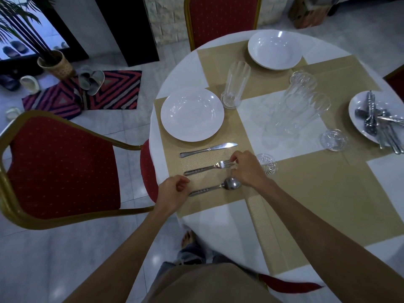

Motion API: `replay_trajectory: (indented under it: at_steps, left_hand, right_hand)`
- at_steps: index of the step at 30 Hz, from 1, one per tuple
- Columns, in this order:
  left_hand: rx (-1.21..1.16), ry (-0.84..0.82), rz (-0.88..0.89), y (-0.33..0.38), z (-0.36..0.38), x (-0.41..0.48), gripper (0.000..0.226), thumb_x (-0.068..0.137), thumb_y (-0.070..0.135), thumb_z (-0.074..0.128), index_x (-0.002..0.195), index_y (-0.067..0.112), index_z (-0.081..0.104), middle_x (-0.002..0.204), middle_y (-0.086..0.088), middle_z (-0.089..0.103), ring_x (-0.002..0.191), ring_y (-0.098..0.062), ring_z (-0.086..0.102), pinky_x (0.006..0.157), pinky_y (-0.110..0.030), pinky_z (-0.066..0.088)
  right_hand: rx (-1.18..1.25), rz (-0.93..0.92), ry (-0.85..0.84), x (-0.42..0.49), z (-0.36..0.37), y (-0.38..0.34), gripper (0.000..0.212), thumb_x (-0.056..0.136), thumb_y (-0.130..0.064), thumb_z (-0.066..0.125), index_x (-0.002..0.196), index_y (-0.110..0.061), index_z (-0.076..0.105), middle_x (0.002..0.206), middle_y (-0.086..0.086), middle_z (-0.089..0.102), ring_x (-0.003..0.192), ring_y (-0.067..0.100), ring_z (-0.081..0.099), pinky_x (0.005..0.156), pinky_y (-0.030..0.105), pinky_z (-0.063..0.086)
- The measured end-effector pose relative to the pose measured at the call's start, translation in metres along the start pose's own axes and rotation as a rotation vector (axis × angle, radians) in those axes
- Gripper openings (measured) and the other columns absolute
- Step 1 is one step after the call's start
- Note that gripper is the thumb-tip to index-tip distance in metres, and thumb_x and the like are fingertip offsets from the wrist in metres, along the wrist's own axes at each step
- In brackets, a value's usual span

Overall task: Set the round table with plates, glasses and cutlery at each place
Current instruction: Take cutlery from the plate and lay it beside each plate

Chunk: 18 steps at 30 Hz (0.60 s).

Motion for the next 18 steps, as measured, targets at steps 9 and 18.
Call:
replay_trajectory:
  at_steps: [9, 18]
  left_hand:
    - [0.175, -0.09, 0.135, -0.006, 0.02, -0.017, 0.028, 0.08, 0.012, 0.077, 0.108, 0.015, 0.072, 0.1, -0.001, 0.061, 0.082, -0.005, 0.055, 0.077, -0.009, 0.045]
    - [0.213, -0.061, 0.144, -0.005, 0.021, -0.015, 0.023, 0.08, 0.016, 0.077, 0.102, 0.017, 0.074, 0.094, 0.001, 0.061, 0.077, -0.001, 0.05, 0.068, 0.0, 0.035]
  right_hand:
    - [-0.125, -0.098, -0.075, -0.033, 0.025, -0.011, 0.024, 0.087, -0.016, 0.069, 0.111, -0.018, 0.069, 0.117, 0.009, 0.059, 0.11, 0.026, 0.054, 0.088, 0.04, 0.051]
    - [-0.152, -0.09, -0.068, -0.036, 0.028, -0.01, 0.024, 0.086, -0.015, 0.07, 0.11, -0.017, 0.069, 0.113, 0.007, 0.061, 0.108, 0.026, 0.055, 0.089, 0.041, 0.051]
Point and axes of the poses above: each hand's wrist, its own x-axis towards the middle knuckle, its own z-axis out of the palm, y = z × x, the point moved 7 cm from there along x, towards the middle knuckle
